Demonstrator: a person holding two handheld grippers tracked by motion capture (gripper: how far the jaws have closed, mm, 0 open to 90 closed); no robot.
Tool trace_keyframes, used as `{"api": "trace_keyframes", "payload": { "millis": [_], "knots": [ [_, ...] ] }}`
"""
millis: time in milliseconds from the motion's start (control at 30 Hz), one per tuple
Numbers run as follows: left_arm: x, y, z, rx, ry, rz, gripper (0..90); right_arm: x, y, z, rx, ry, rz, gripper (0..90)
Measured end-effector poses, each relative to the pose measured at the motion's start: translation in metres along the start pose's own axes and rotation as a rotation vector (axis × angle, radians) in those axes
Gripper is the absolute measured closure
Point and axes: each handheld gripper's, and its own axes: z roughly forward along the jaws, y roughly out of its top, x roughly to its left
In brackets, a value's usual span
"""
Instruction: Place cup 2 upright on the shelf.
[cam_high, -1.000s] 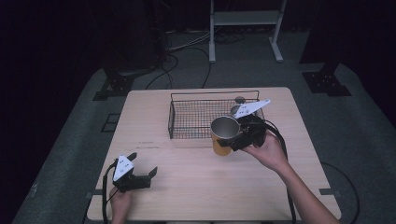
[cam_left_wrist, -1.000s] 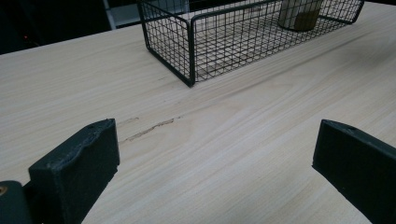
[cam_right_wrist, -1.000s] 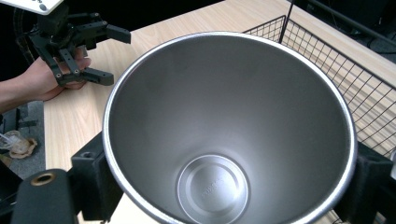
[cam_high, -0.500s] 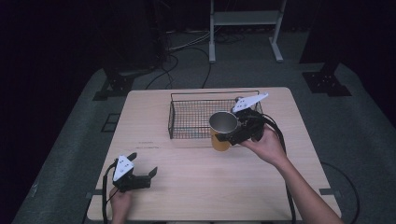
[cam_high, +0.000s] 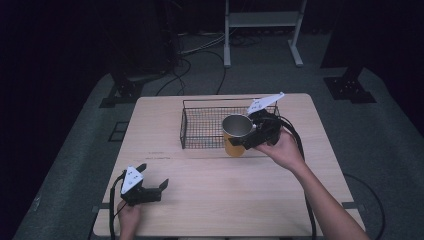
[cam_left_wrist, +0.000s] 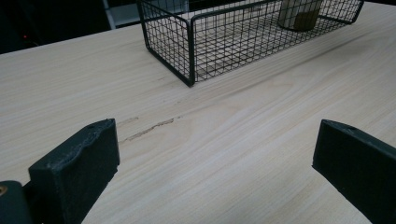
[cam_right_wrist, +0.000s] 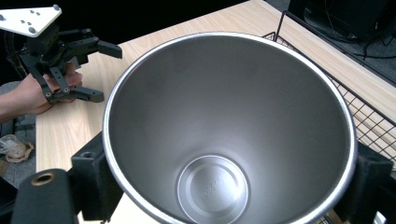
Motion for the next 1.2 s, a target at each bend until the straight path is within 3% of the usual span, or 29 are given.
{"api": "trace_keyframes", "payload": {
  "millis": [1200],
  "knots": [
    [0.0, 0.0, 0.0, 0.002, -0.002, 0.001, 0.0, -0.025, 0.033, 0.017, 0.018, -0.014, 0.009, 13.4]
  ]
}}
